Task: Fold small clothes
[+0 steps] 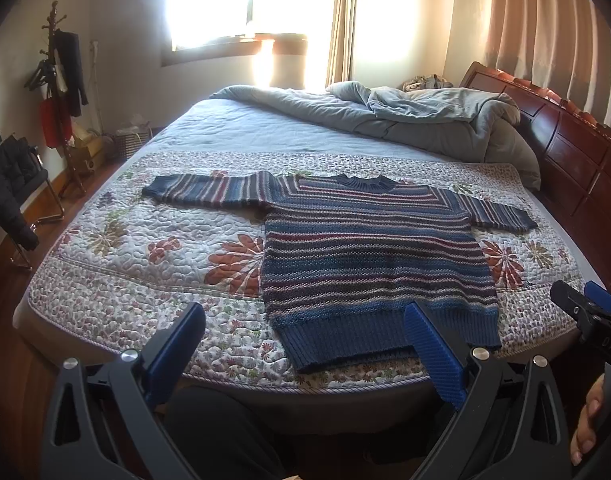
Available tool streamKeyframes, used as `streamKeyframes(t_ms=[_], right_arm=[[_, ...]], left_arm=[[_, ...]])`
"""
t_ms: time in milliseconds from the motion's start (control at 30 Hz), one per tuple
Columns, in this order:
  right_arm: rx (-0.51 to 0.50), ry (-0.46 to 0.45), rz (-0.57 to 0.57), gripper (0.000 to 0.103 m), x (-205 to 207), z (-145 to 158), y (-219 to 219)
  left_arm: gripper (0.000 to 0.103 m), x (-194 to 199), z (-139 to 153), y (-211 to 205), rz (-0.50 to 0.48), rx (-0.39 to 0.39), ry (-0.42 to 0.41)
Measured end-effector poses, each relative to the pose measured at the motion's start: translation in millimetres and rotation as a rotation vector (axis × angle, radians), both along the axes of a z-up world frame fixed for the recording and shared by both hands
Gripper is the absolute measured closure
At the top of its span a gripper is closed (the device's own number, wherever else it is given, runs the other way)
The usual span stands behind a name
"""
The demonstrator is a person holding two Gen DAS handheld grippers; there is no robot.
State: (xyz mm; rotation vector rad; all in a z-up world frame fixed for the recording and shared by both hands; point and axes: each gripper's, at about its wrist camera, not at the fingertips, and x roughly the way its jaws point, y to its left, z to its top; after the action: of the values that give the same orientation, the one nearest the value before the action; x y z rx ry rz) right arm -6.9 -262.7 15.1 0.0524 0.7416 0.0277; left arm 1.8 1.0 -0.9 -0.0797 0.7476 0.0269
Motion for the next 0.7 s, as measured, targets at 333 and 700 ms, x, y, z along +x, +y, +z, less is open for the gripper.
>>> streamKeyframes(t_ms=[333, 700], right_arm=[[0.0, 0.007, 0.0, 0.002, 0.2, -3.5, -0.5], [0.0, 0.011, -0.002, 0.002, 1.6, -4.8, -1.4]], left_arm=[[0.004, 1.2, -3.3, 0.9, -0.001, -0.001, 0.008], [0.004, 2.4, -4.7, 2.1, -0.003, -0.002, 0.012]])
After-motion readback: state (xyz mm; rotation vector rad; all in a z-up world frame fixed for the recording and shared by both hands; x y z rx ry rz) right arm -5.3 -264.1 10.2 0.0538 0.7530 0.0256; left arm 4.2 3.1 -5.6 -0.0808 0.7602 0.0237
